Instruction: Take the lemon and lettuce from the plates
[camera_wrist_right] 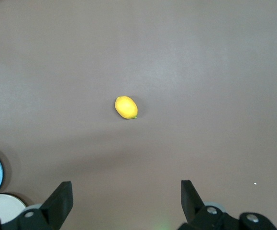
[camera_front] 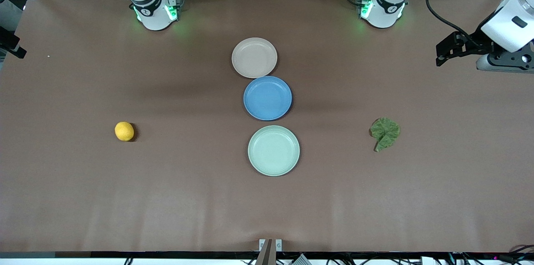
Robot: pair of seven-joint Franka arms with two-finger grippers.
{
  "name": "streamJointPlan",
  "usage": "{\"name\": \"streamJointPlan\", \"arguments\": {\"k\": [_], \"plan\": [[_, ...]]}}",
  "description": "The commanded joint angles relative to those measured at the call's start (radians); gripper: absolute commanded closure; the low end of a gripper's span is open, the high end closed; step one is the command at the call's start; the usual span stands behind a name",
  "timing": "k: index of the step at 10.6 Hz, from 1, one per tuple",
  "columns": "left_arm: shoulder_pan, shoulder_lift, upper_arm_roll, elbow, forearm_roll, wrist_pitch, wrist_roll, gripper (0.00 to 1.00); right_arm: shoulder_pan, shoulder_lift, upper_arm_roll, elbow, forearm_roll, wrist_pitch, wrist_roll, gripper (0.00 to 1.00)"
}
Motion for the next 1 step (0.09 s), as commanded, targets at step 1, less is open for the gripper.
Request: {"name": "streamJointPlan", "arguments": {"k": [1], "plan": [[-0.001,-0.008,-0.002,0.008,0.017,-0.036,0.006,0.00,-0.004,-0.002,0.001,-0.006,0.020,0.004,0.005,0.00]]}}
